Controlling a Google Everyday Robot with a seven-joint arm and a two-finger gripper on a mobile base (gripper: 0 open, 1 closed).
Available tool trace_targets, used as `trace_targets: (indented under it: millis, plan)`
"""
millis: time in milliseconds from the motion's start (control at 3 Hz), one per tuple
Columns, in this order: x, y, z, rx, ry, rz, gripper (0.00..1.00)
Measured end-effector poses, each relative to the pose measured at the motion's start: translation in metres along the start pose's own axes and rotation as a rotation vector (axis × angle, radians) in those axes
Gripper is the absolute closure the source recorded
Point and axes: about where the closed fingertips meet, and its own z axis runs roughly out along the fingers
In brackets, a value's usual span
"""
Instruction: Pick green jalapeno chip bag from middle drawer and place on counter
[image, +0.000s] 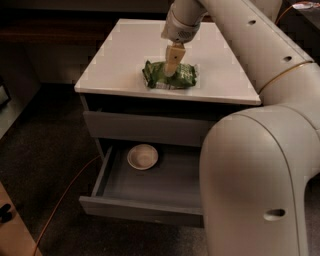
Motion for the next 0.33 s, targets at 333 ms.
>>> trace_targets:
  millis: [333]
  plan:
    - [-0.0006,0.0001,0.0012,-0.001,0.0,-0.001,0.0]
